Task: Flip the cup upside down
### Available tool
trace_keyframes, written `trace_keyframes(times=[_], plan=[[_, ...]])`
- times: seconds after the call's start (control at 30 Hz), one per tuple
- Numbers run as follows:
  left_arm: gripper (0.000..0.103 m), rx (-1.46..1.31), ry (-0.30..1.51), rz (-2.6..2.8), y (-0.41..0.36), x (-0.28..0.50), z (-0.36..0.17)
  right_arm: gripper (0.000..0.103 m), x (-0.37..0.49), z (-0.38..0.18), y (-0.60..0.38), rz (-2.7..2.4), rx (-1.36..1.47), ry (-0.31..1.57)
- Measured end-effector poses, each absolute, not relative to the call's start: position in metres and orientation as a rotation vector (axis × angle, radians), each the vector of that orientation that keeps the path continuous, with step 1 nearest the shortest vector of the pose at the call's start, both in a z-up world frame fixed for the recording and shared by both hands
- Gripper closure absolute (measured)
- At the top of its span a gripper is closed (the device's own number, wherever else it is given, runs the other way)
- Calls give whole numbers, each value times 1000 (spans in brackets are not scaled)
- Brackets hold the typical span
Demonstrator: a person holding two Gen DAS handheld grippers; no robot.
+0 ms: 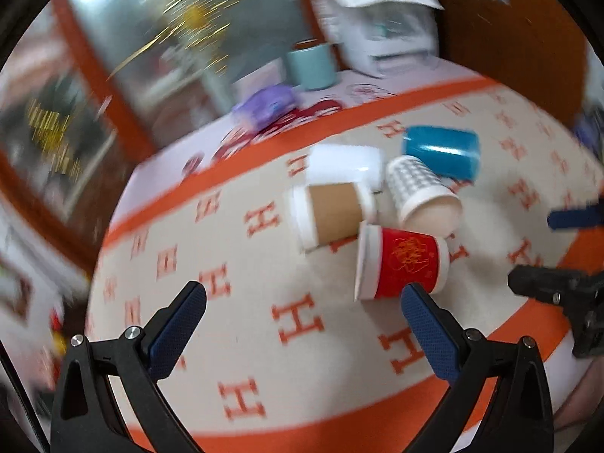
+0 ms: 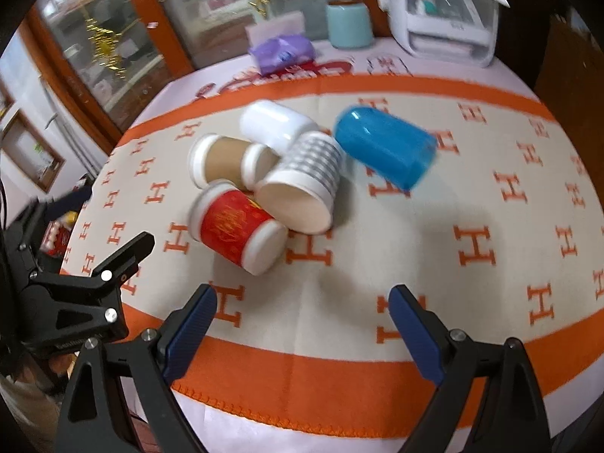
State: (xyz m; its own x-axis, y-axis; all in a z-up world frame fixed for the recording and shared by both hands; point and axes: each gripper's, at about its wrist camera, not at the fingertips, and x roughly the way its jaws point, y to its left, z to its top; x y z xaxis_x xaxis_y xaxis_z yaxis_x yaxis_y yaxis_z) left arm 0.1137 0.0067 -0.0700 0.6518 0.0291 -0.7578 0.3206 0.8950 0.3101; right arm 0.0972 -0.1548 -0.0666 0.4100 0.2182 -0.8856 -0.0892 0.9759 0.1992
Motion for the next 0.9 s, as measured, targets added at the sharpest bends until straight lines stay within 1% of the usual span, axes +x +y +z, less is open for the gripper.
trace_keyframes(times=[0.17,0.27,0.57,0.83,0.87,0.9], plan=[[1,754,796,-314,-34,124,-85,11,96,-77,-173,167,216,1163],[1,881,787,-381,-53,130,-91,11,93,-83,-181,151,241,1174],[1,1112,835,-549,-84,134,-121,11,92,-97,-185,146,252,1207],[1,1339,860,-586,-97,134,-164,11,85,-109,-191,146,282,1223],[3,1351,859,-591,-99,133,-167,11,84,-110,-192,145,282,1225],[8,1364,862,-598,-101,133,-171,11,83,-111,-193,143,283,1226]])
